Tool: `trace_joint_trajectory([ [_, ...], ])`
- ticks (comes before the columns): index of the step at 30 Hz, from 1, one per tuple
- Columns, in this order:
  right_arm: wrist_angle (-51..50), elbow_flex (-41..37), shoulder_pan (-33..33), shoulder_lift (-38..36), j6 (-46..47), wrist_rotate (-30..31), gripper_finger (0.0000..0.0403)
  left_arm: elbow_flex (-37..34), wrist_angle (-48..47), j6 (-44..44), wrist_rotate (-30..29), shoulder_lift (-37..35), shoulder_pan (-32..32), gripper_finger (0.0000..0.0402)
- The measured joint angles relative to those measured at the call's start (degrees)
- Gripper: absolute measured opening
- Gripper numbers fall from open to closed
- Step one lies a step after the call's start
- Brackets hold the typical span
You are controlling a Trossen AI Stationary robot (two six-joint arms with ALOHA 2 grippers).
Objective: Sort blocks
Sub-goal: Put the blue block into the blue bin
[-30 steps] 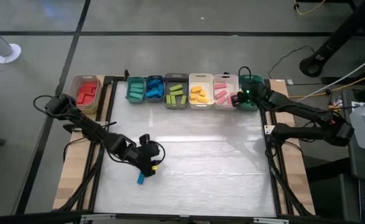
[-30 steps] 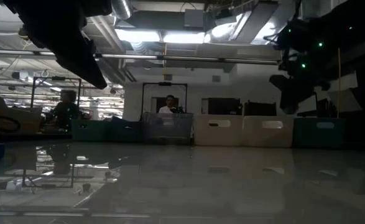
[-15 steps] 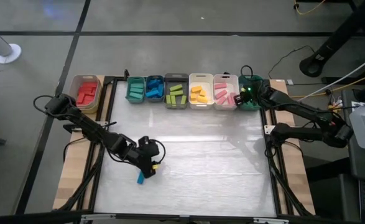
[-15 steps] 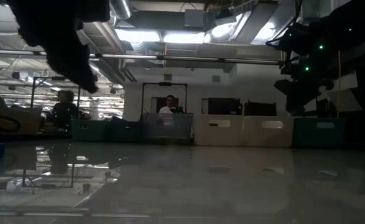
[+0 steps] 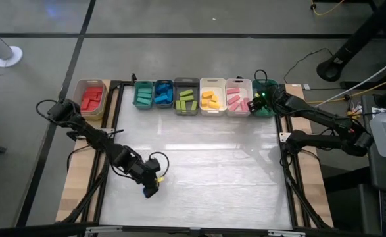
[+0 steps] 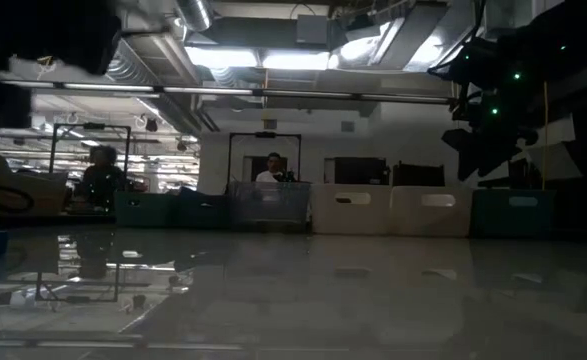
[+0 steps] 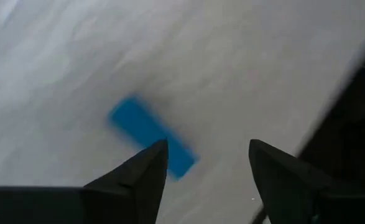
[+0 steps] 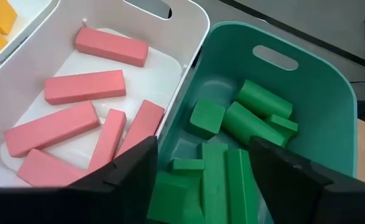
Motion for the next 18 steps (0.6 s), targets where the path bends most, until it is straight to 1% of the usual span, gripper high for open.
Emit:
trace_joint_trajectory([
  [4,0.0,0.0,0.0,0.0,0.0,-1.0,0.0257,0.0,-9.2,-8.7,0.1,0.0,-0.2,0.0203],
  [7,0.0,0.0,0.0,0.0,0.0,-2.5,0.0257,-0.1,-12.1,-15.0,-0.6,0.0,-0.2,0.02],
  [12,0.0,0.0,0.0,0.0,0.0,-4.8,0.0257,-1.8,-8.2,-19.7,-2.9,0.1,-0.3,0.02],
  [14,0.0,0.0,0.0,0.0,0.0,-5.2,0.0257,-2.6,-6.1,-20.4,-3.2,0.1,-0.3,0.02],
  [18,-0.1,0.0,0.0,0.0,0.0,-5.1,0.0257,-3.1,-5.2,-20.5,-3.5,1.5,-0.3,0.02],
])
